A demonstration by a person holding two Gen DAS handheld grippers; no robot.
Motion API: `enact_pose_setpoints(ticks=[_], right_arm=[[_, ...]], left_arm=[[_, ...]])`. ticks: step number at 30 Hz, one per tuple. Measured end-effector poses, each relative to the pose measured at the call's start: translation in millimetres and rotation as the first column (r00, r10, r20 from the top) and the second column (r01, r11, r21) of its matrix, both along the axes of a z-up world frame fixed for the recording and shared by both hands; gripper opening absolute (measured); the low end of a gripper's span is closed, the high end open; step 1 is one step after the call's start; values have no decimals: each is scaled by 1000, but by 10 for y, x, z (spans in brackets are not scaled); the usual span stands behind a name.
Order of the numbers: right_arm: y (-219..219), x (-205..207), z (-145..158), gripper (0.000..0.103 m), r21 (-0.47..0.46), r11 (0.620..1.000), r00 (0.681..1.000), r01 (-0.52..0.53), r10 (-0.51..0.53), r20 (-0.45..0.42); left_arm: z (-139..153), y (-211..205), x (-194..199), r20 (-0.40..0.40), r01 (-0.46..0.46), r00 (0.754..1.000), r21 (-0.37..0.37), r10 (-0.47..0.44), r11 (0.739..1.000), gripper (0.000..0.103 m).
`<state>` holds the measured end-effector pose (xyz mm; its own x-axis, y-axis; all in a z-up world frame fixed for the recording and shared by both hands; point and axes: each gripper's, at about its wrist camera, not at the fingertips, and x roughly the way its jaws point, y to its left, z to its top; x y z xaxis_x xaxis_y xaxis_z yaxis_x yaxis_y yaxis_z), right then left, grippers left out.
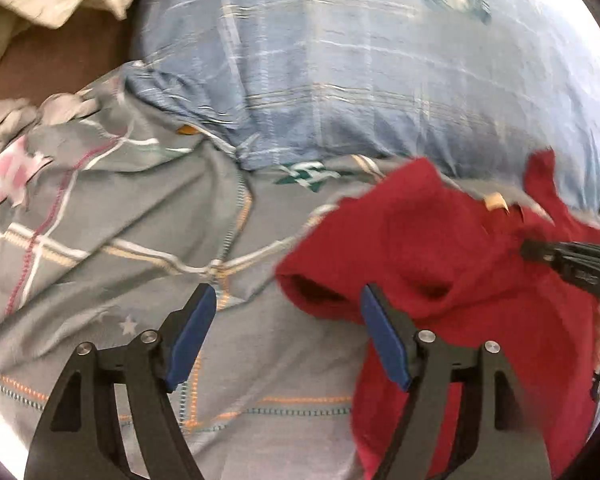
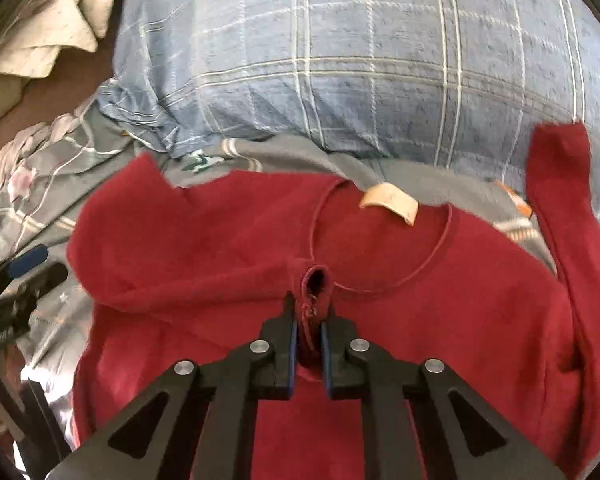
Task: Fold small clothes
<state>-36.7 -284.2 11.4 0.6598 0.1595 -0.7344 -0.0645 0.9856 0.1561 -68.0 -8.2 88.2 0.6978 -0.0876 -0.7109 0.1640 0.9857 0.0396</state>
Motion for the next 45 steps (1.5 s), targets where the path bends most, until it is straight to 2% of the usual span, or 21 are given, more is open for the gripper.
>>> enact_pose_setpoints(ticks=[3, 5, 8, 10, 13, 14, 15, 18, 21, 24, 26, 28, 30, 34, 35, 37, 38, 40, 42, 43, 45], right_arm=[[-138, -242, 309, 9, -60, 998, 993, 36, -30, 111], [-275, -404, 429, 9, -118, 989, 987, 87, -70, 147], [-499, -583, 435, 9, -174, 974, 981, 147, -121, 149], [-650, -676, 334, 9, -193, 966, 981, 175, -154, 115], [-852, -759, 141, 24, -200, 955, 975, 221, -216, 49], [-915, -790, 114, 37, -199, 948, 969, 246, -244, 38], [-979, -830, 116, 47, -190, 942, 961, 277, -276, 35], [-1052, -962, 293, 61, -105, 937, 942, 334, -326, 83], [-876, -902, 517, 73, -27, 968, 961, 249, -243, 136], [-488, -643, 635, 73, 16, 997, 985, 73, -75, 156], [-156, -429, 631, 74, 26, 999, 987, -30, 25, 161], [194, -172, 533, 75, 12, 990, 980, -141, 138, 144], [489, 134, 395, 75, -51, 980, 975, -191, 195, 109], [772, 680, 93, 72, -129, 962, 969, -243, 247, 20], [785, 749, 28, 72, -129, 959, 968, -251, 251, -15], [769, 828, -138, 64, -92, 957, 959, -276, 267, -99], [755, 825, -198, 60, -81, 956, 955, -282, 273, -115], [741, 746, -233, 46, -108, 954, 959, -279, 270, -90], [740, 709, -213, 12, -107, 954, 959, -279, 271, -81], [726, 673, -166, 6, -104, 955, 960, -278, 272, -67], [692, 640, -66, 4, -120, 955, 963, -270, 267, -45]], left_arm=[[57, 45, 11, 18, -15, 1000, -10, 15, 1000, 74], [55, 25, 17, 17, -11, 1000, -12, 11, 1000, 74], [-47, -95, 51, -6, 12, 1000, 4, -12, 1000, 74], [-121, -199, 47, -22, 28, 999, 24, -27, 999, 74], [-216, -334, 51, -41, 55, 998, 51, -53, 997, 74], [-256, -375, 52, -45, 62, 997, 69, -59, 996, 74], [-310, -417, 57, -56, 71, 996, 99, -65, 993, 74], [-452, -451, 90, -83, 75, 995, 147, -63, 986, 74], [-553, -396, 186, -104, 41, 994, 139, -27, 989, 74], [-637, -306, 282, -112, -7, 993, 158, 25, 987, 74], [-661, -190, 308, -102, -51, 992, 174, 69, 983, 74], [-674, -50, 327, -129, -67, 988, 103, 80, 992, 74], [-650, 38, 312, -148, -66, 986, 31, 70, 997, 74], [-529, -1, 200, -102, 6, 995, -28, -8, 1000, 74], [-504, -39, 168, -95, 40, 994, -46, -44, 998, 74], [-501, -130, 131, -101, 92, 990, -58, -97, 994, 74], [-508, -183, 119, -109, 112, 987, -54, -117, 992, 74], [-563, -308, 130, -122, 142, 982, -8, -142, 990, 74], [-608, -375, 159, -121, 133, 985, 66, -125, 989, 75], [-615, -382, 168, -119, 127, 986, 82, -117, 988, 75], [-610, -324, 196, -119, 97, 989, 88, -87, 991, 76]])
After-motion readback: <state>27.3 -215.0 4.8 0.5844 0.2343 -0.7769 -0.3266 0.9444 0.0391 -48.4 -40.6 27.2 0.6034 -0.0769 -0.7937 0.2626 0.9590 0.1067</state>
